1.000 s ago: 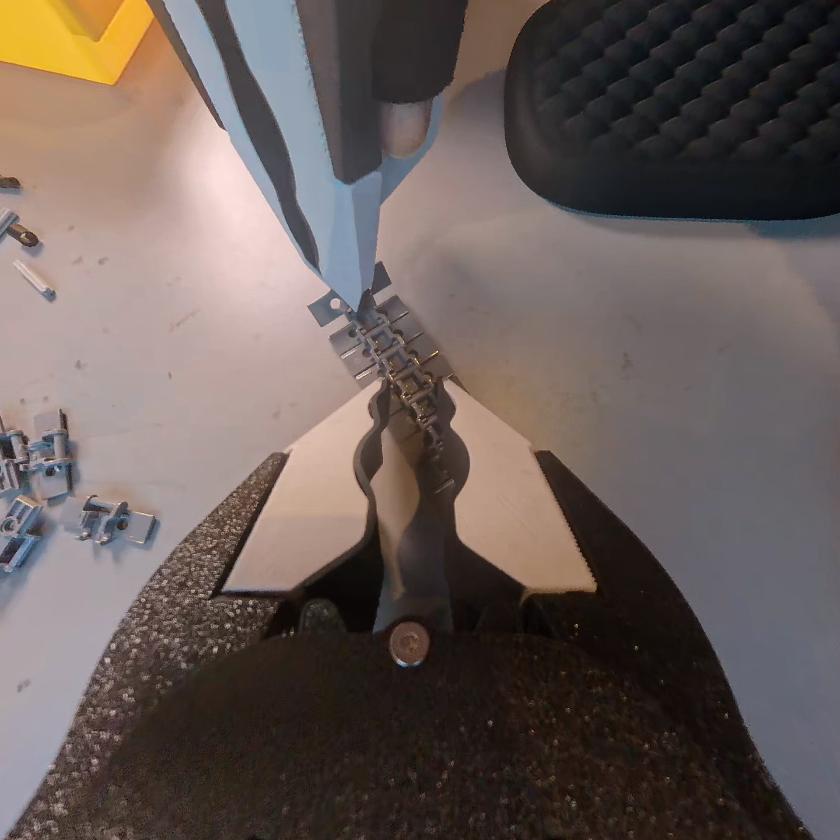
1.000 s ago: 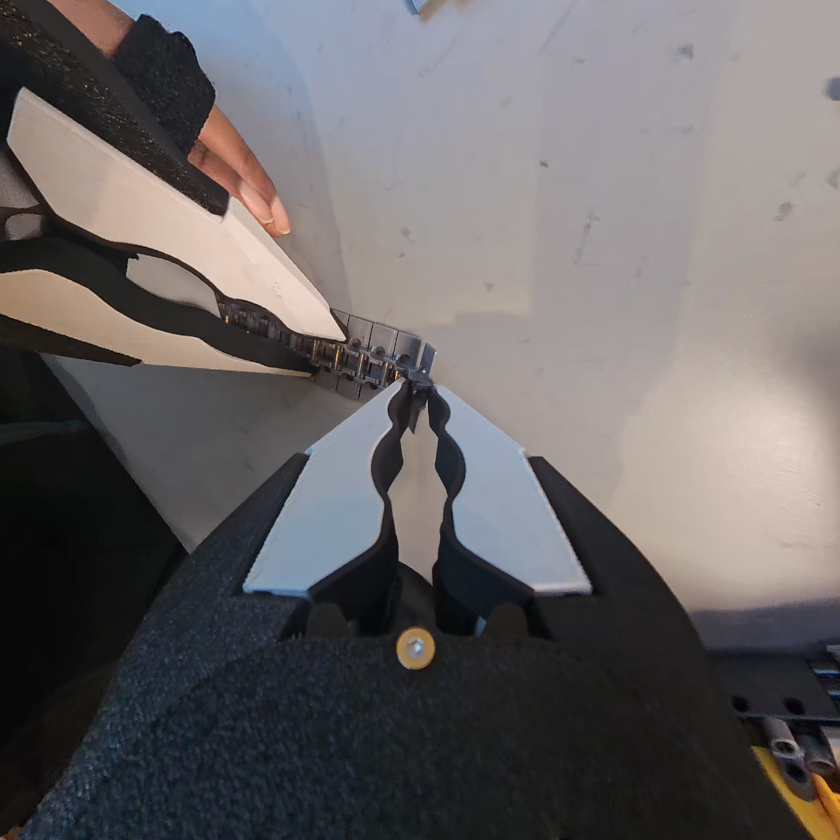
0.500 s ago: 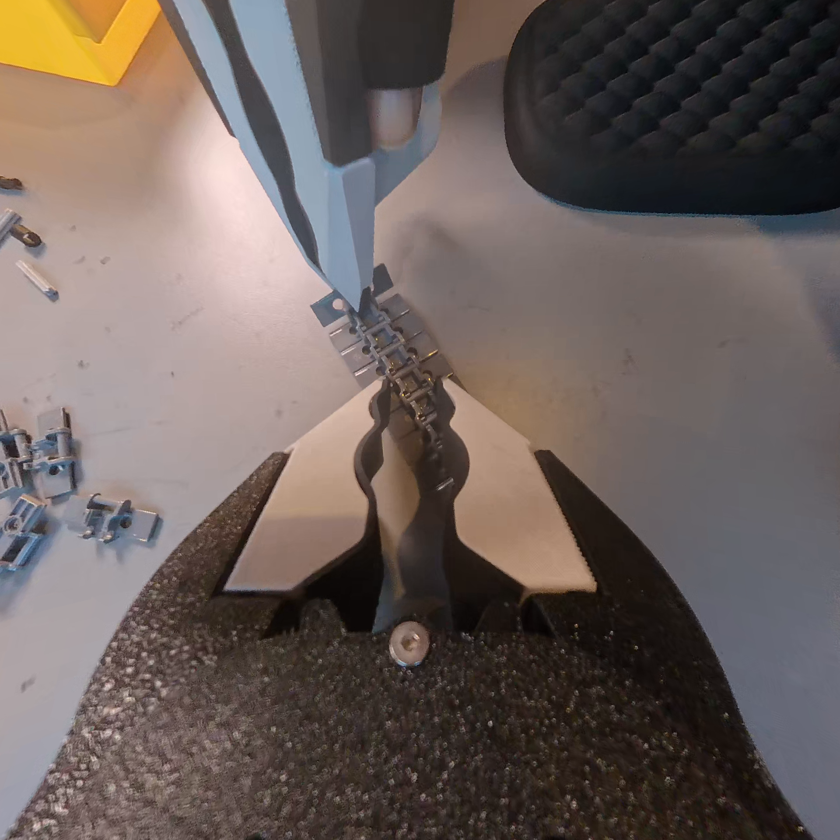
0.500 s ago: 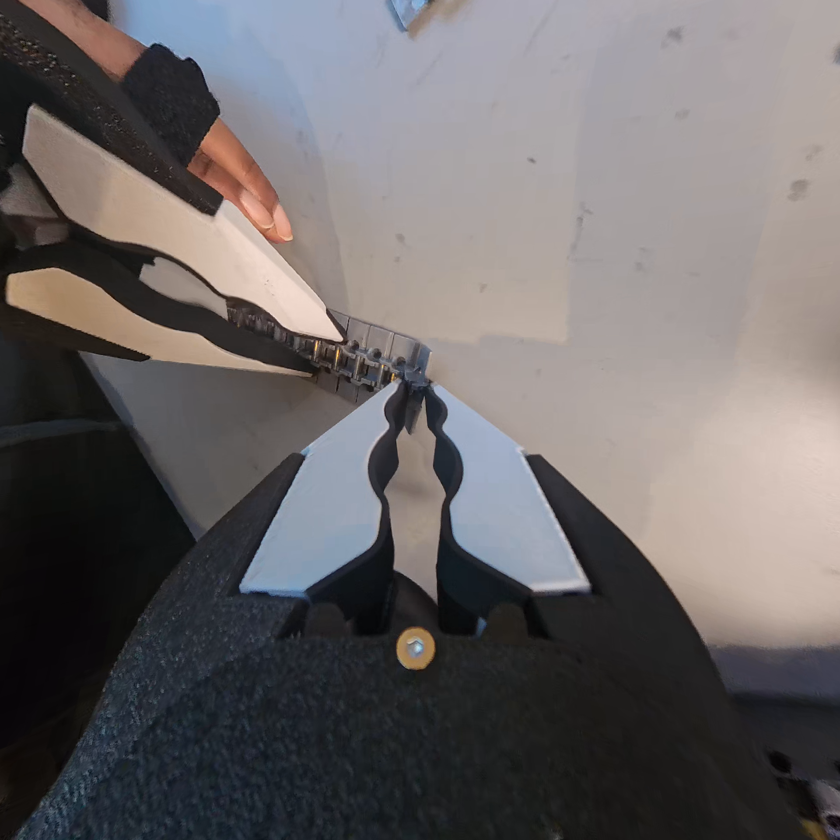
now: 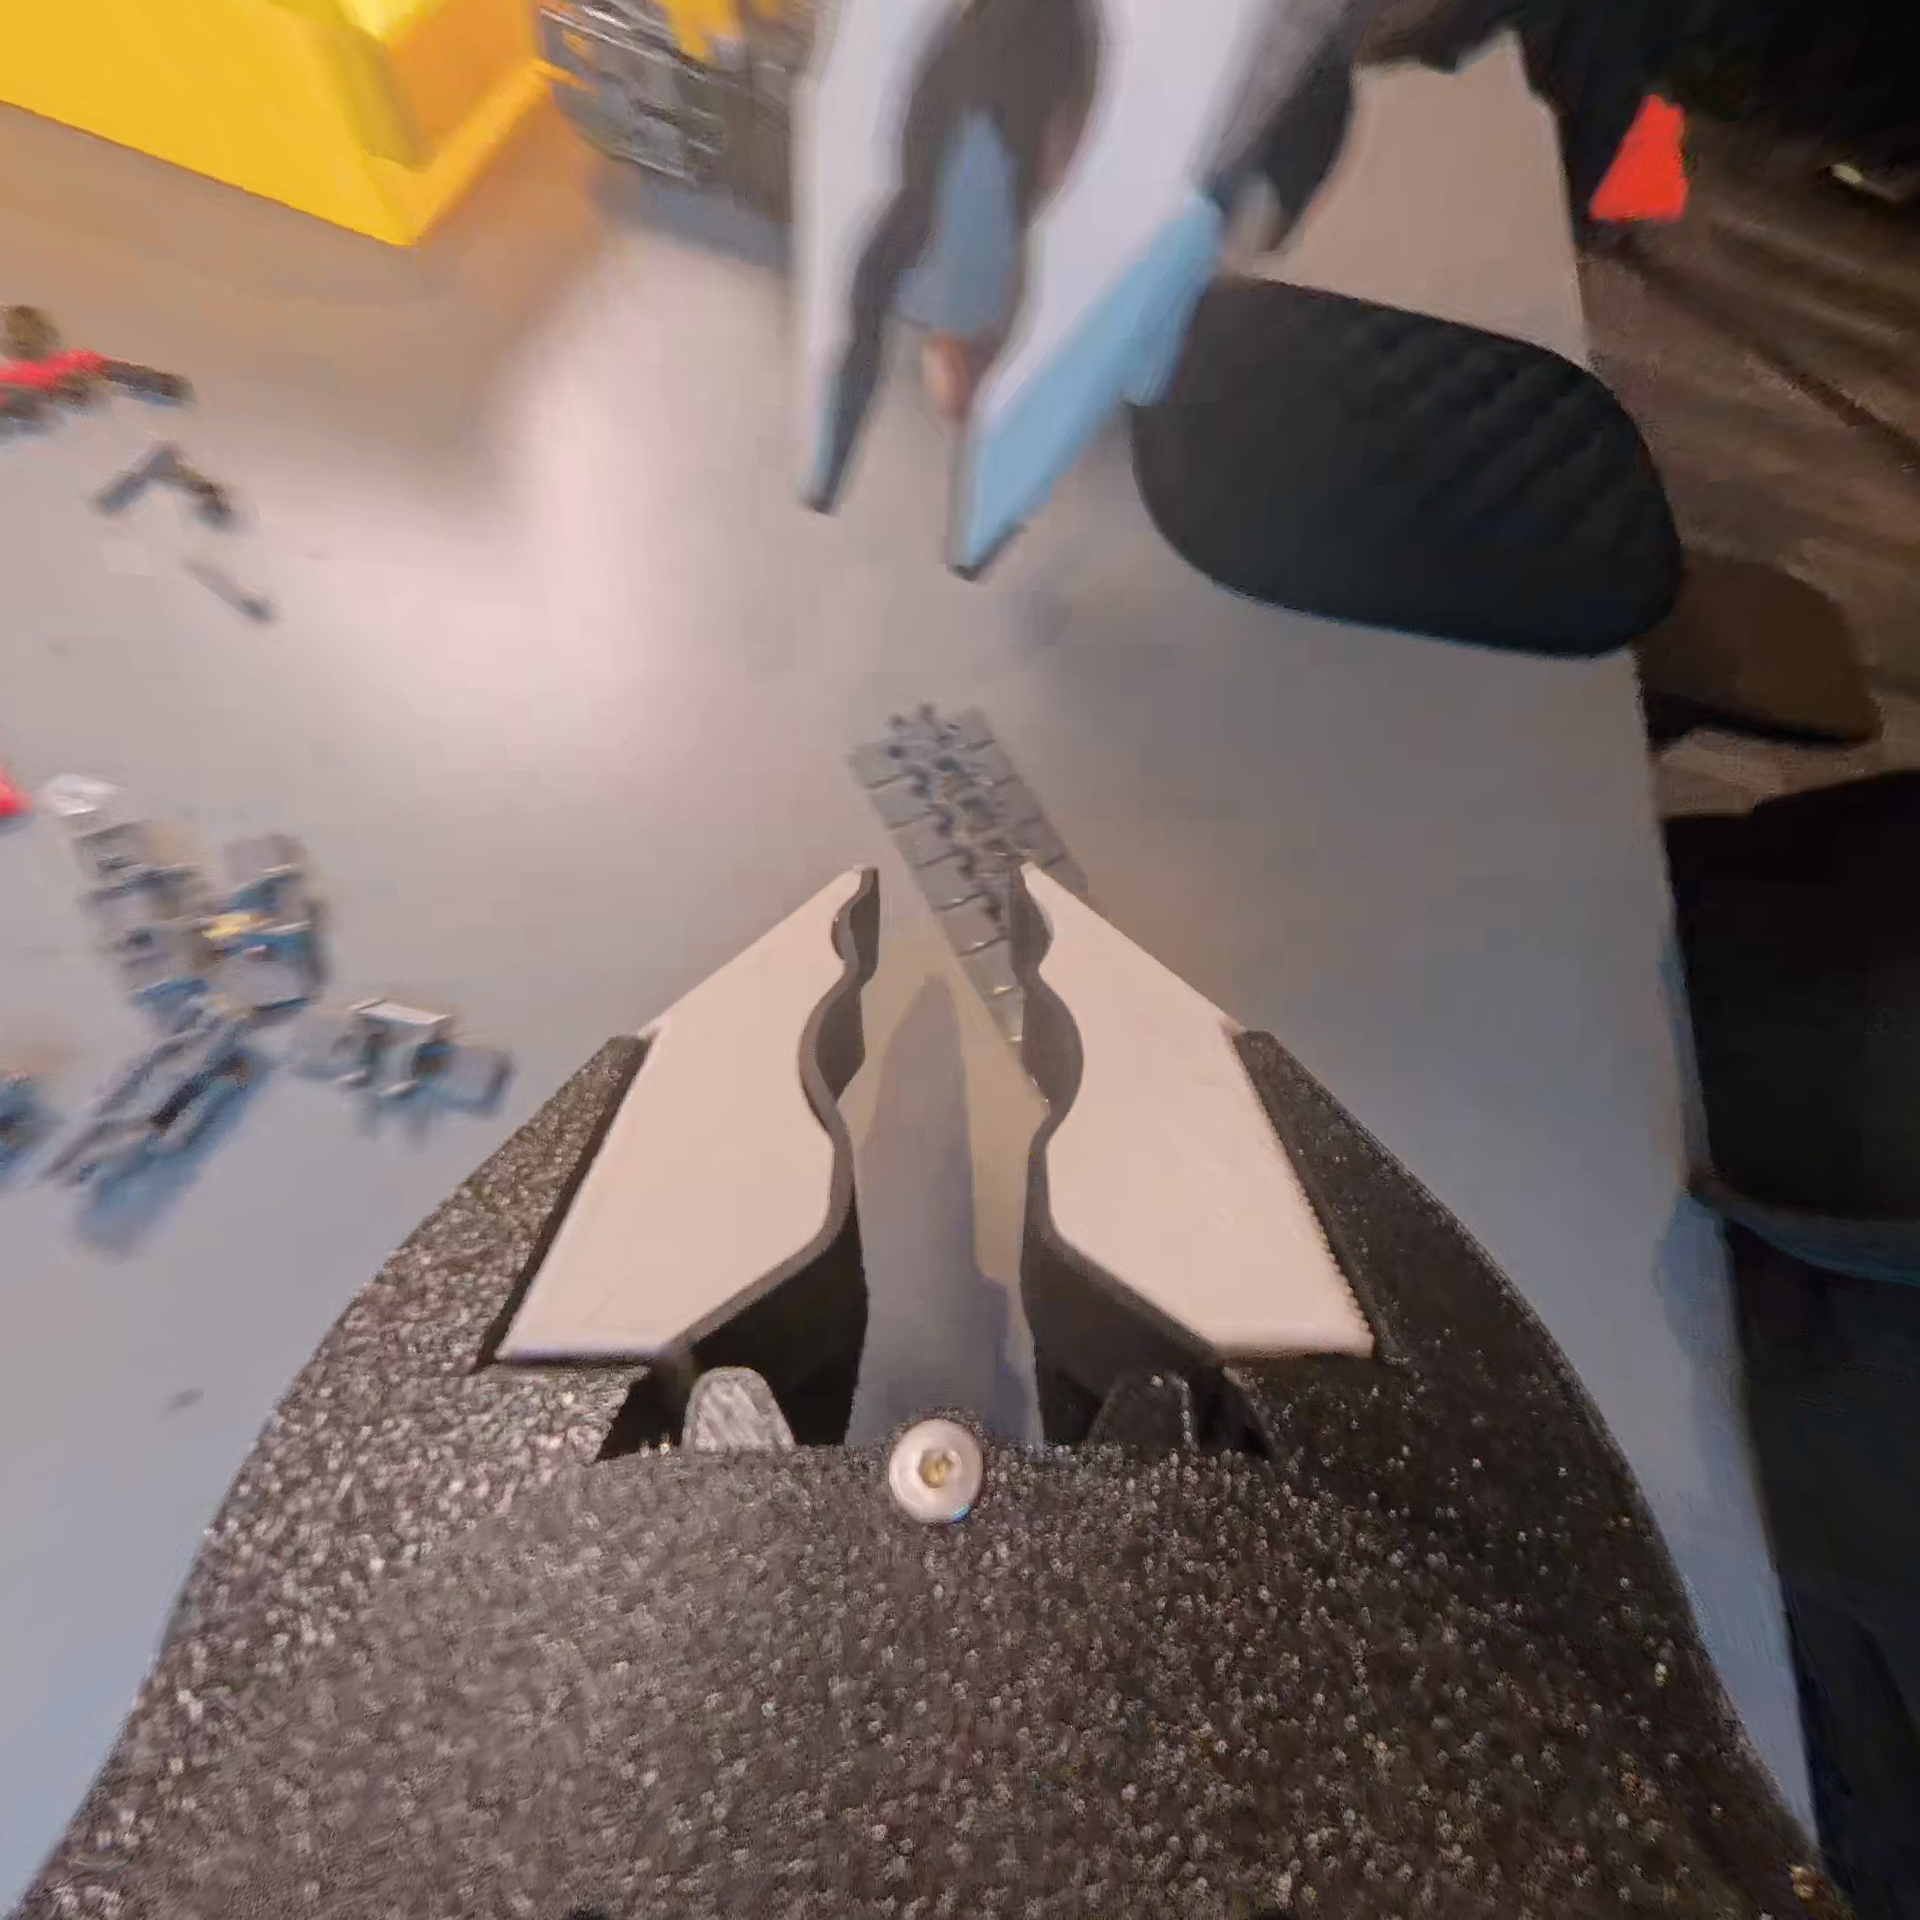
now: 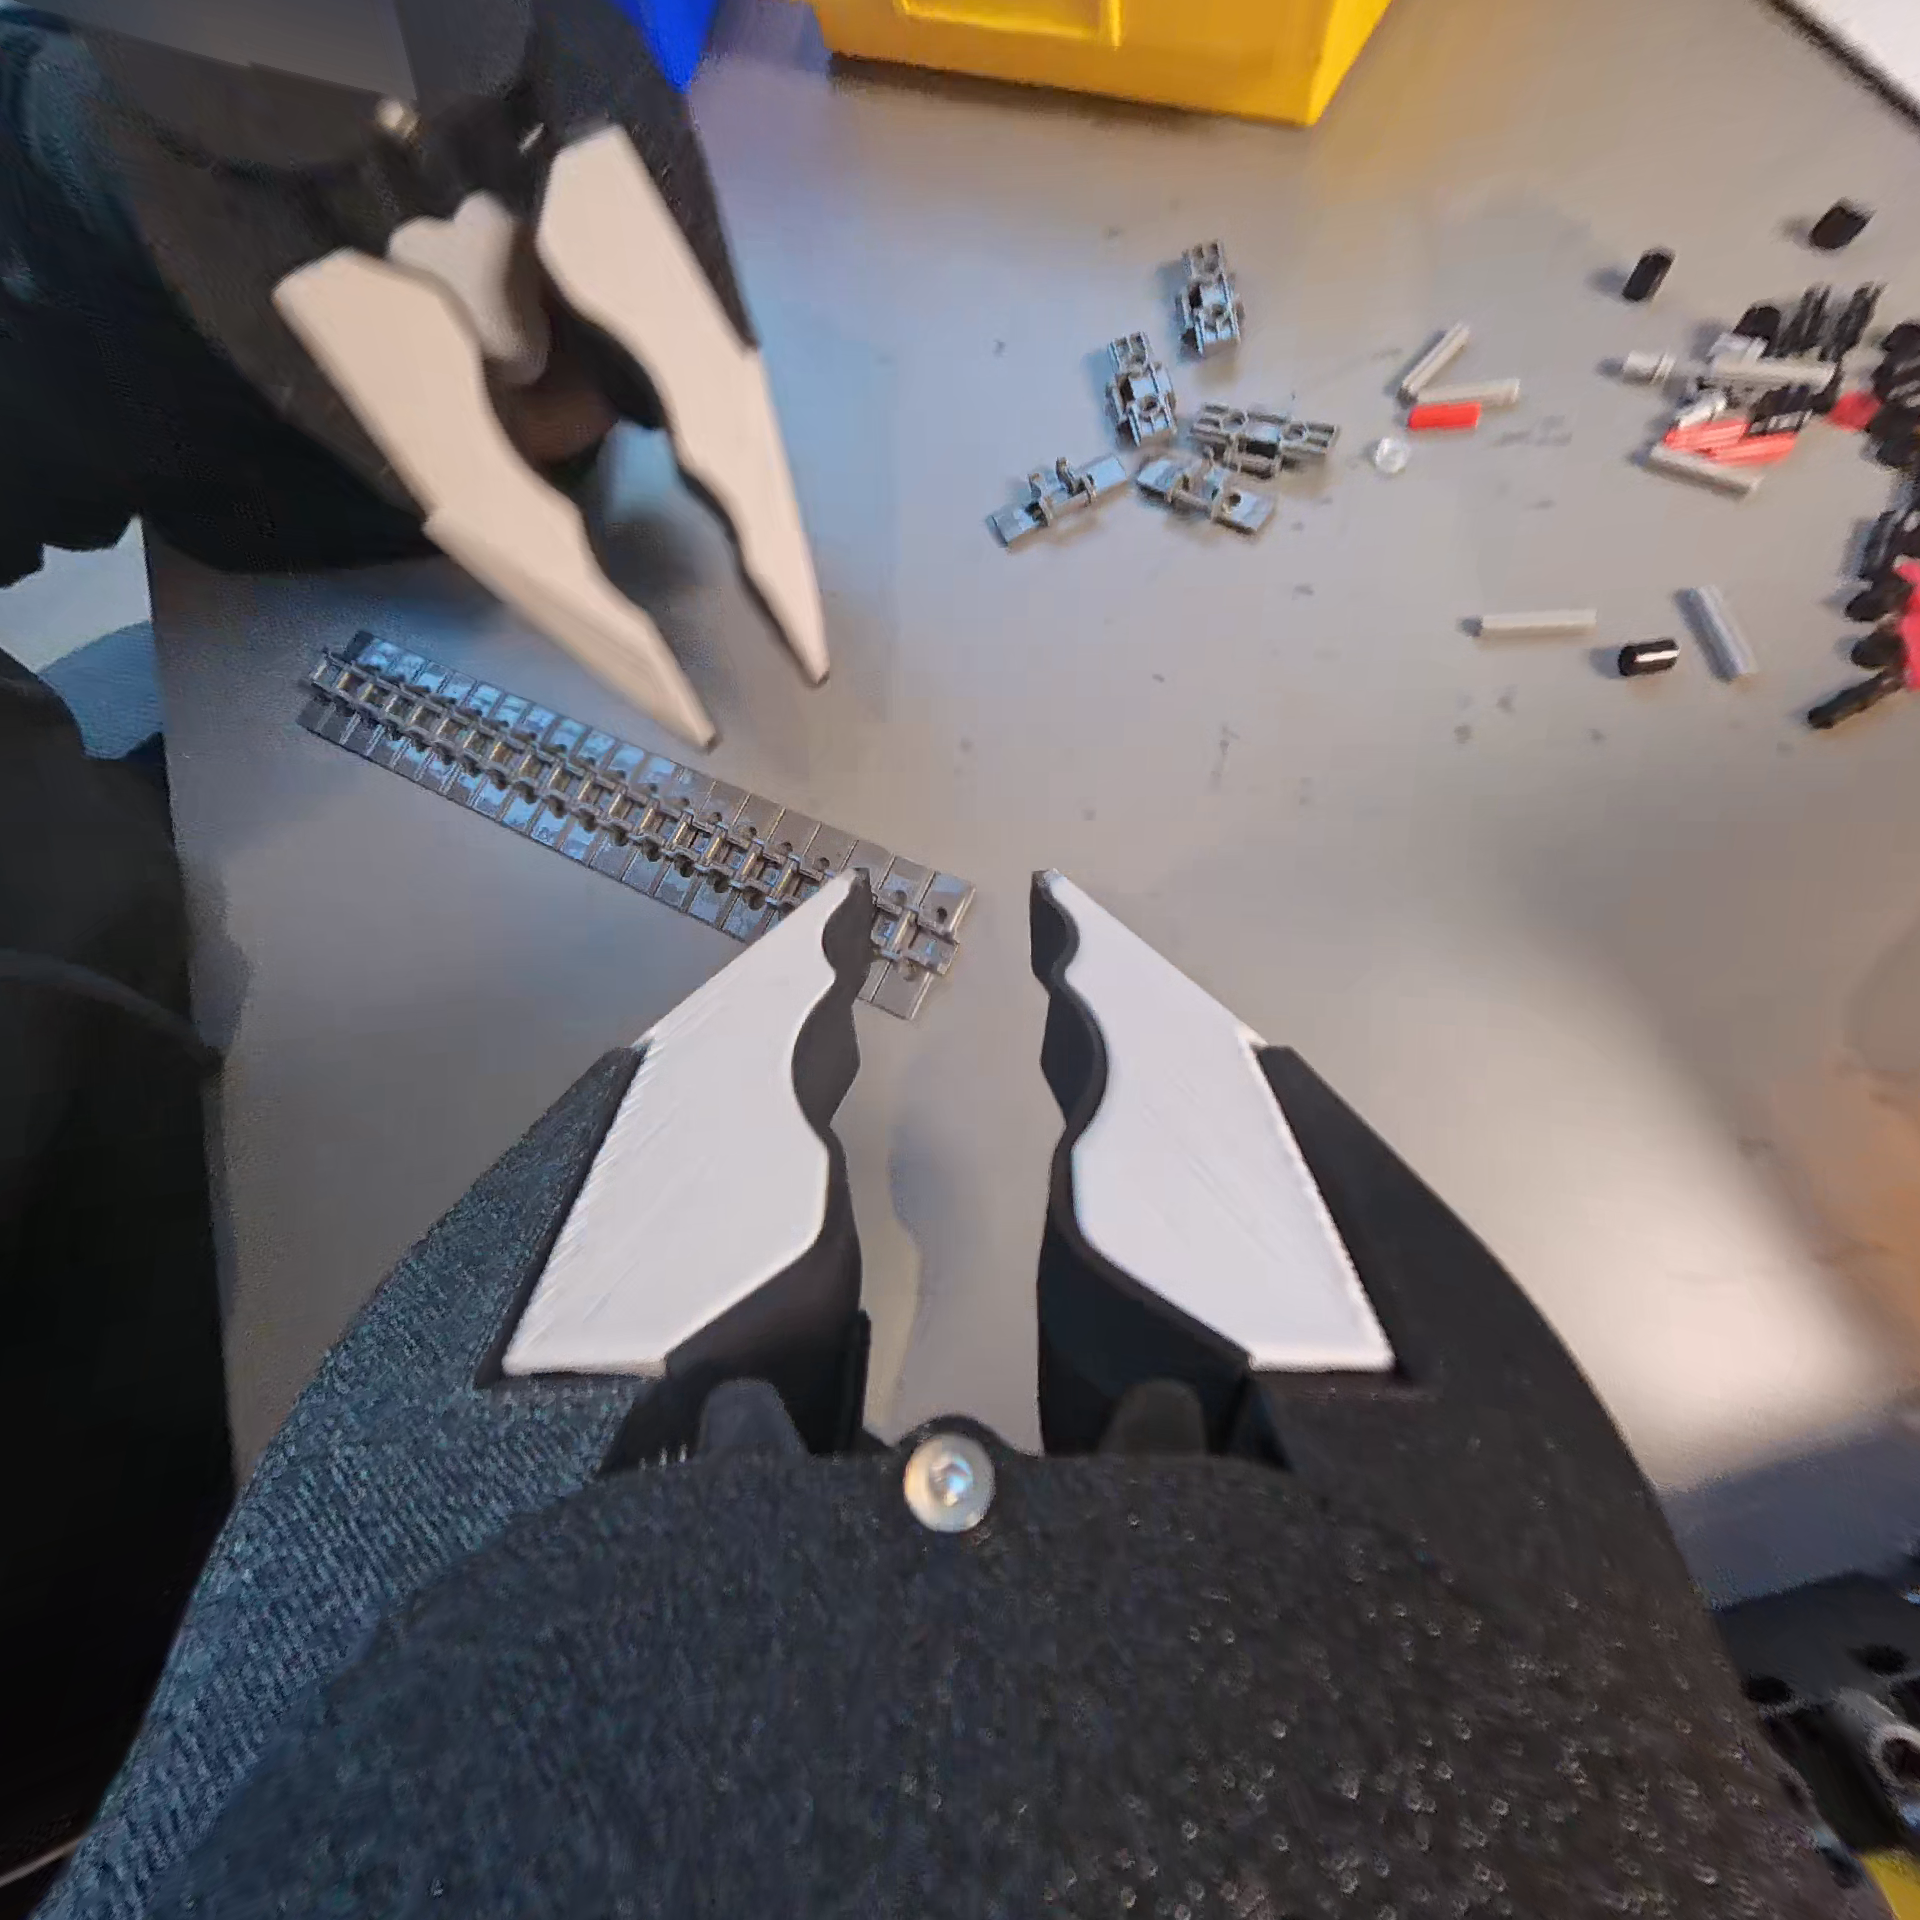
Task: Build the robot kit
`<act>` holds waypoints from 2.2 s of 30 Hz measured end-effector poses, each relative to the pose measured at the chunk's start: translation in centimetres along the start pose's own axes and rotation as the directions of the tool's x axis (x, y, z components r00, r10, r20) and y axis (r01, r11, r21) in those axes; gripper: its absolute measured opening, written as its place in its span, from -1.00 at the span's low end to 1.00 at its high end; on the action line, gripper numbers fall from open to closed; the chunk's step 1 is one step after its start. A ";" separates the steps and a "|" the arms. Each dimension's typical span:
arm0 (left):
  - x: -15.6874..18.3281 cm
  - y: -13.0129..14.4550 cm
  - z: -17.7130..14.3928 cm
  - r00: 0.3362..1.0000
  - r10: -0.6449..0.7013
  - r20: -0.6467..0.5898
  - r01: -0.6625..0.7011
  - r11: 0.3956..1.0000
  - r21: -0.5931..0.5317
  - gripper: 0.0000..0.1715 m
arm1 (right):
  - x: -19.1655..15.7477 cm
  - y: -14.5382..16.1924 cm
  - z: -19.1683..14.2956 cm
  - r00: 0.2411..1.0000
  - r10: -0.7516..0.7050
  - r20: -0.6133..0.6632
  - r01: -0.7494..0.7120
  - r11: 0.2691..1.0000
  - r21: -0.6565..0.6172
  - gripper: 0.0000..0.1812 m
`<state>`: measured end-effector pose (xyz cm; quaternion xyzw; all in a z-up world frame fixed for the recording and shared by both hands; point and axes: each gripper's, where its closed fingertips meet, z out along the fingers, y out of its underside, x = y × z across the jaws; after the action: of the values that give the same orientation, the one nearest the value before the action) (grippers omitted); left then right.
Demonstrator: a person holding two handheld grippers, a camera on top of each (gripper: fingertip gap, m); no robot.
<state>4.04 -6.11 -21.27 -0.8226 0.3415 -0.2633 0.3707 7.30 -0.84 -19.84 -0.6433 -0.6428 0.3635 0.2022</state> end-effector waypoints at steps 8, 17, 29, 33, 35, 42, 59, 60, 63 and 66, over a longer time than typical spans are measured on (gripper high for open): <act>-9.7 3.0 -2.5 0.929 -0.080 0.362 0.102 0.994 -0.044 -0.65 | -1.9 0.0 0.1 0.998 -0.058 0.004 0.057 0.984 0.169 -0.66; -10.5 3.0 -0.8 0.911 0.022 0.411 0.046 0.987 -0.155 -0.78 | -2.4 0.2 -0.1 0.997 -0.080 0.015 0.076 0.978 0.197 -0.67; 3.0 -1.0 0.2 0.868 0.496 -0.023 -0.492 0.865 0.097 -0.81 | -5.9 -0.2 1.1 0.935 0.051 0.350 -0.074 0.996 0.052 -0.57; 4.5 -1.6 0.1 0.816 0.578 0.013 -0.576 0.809 0.116 -0.81 | -7.1 0.5 2.0 0.881 0.118 0.459 -0.108 0.993 -0.048 -0.59; 4.7 -1.3 0.2 0.799 0.601 0.021 -0.600 0.794 0.101 -0.81 | -7.9 -0.1 2.0 0.839 0.153 0.522 -0.158 0.987 -0.036 -0.79; 2.9 -4.2 -2.0 0.936 0.349 0.049 -0.347 0.890 0.296 -0.66 | -6.7 -3.6 -0.4 0.862 0.083 0.500 -0.242 0.934 0.262 -0.84; 4.7 -8.1 -6.4 0.890 0.010 -0.457 0.238 0.844 0.482 -0.99 | -9.0 -7.1 -3.6 0.964 -0.267 0.003 0.202 0.739 0.643 -0.88; 4.8 -7.8 -6.2 0.900 0.027 -0.435 0.200 0.861 0.467 -0.99 | -9.0 -6.6 -3.3 0.960 -0.278 0.017 0.213 0.772 0.599 -0.88; 5.1 -6.8 -5.5 0.917 0.066 -0.393 0.116 0.900 0.421 -0.98 | -9.0 -4.9 -2.4 0.952 -0.295 0.079 0.234 0.870 0.434 -0.85; 5.3 -5.4 -4.1 0.932 0.105 -0.347 0.023 0.938 0.345 -0.98 | -9.0 -3.3 -1.8 0.939 -0.311 0.144 0.270 0.931 0.245 -0.78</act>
<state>6.49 -9.21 -13.66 -0.6755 0.3698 -0.4569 0.4452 7.14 -8.93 -14.37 -0.4784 -0.7023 0.4556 0.2652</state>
